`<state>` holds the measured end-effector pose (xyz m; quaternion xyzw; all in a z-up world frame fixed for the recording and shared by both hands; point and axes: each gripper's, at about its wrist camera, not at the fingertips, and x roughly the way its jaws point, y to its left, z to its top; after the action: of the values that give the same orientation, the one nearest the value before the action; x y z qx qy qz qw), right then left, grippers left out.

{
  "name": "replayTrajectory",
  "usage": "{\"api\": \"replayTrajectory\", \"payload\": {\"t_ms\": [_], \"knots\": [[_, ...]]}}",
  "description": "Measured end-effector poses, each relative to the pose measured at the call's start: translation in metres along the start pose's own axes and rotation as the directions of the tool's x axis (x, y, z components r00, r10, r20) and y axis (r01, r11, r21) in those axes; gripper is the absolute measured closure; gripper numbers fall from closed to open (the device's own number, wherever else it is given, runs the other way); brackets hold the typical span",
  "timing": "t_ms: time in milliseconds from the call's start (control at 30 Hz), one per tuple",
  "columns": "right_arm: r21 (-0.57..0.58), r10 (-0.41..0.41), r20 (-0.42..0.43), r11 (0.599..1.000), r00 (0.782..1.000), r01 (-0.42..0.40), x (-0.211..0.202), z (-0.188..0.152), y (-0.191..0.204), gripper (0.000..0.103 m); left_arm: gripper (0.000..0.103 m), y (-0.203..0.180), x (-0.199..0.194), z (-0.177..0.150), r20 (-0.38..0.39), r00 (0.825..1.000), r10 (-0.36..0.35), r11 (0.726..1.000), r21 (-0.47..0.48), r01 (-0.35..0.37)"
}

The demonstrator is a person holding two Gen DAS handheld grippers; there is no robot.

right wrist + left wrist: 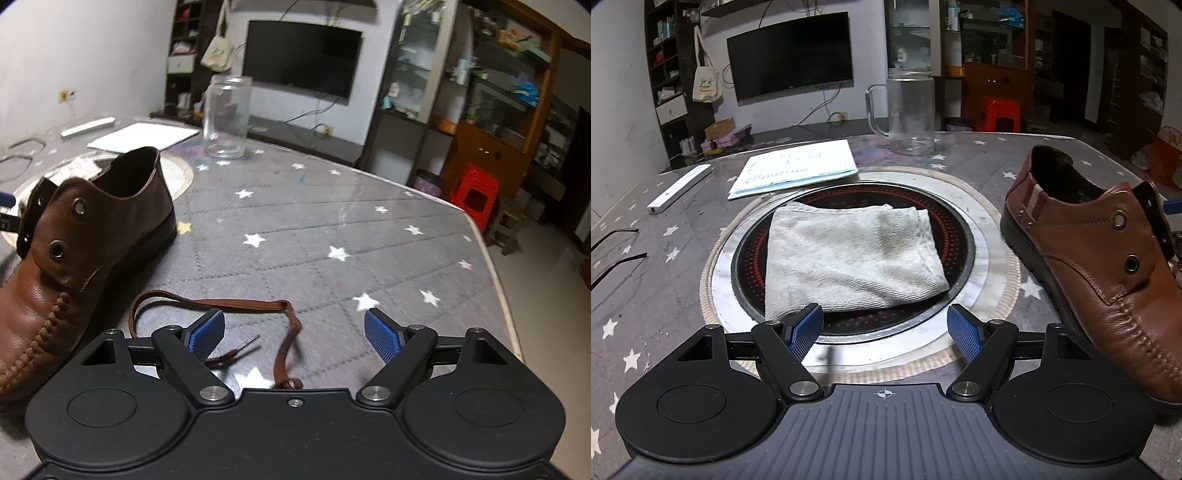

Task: Lace up shoes with both hands
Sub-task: 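Lower the right gripper onto the brown shoelace and close on its tip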

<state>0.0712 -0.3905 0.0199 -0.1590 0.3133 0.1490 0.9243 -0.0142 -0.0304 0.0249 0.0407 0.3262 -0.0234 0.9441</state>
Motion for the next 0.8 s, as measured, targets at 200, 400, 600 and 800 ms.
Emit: {"api": "replayTrajectory", "payload": {"t_ms": [200, 400, 600, 800], "knots": [[-0.002, -0.033, -0.038, 0.999, 0.999, 0.033, 0.027, 0.004, -0.008, 0.018, 0.028, -0.003, 0.003, 0.001, -0.008, 1.000, -0.008, 1.000, 0.006, 0.008], [0.048, -0.125, -0.064, 0.991, 0.990, 0.128, 0.041, 0.005, -0.032, 0.018, 0.028, -0.007, 0.007, 0.003, -0.012, 1.000, -0.014, 1.000, 0.013, 0.014], [-0.025, -0.280, -0.104, 0.960, 0.954, 0.279, 0.038, -0.003, -0.051, 0.018, 0.027, -0.011, 0.011, 0.005, -0.009, 1.000, -0.026, 0.999, 0.024, 0.026], [-0.080, -0.208, -0.076, 0.976, 0.975, 0.202, 0.019, -0.001, -0.054, 0.018, 0.027, -0.013, 0.013, 0.006, -0.011, 0.999, -0.035, 0.999, 0.032, 0.035]]}}
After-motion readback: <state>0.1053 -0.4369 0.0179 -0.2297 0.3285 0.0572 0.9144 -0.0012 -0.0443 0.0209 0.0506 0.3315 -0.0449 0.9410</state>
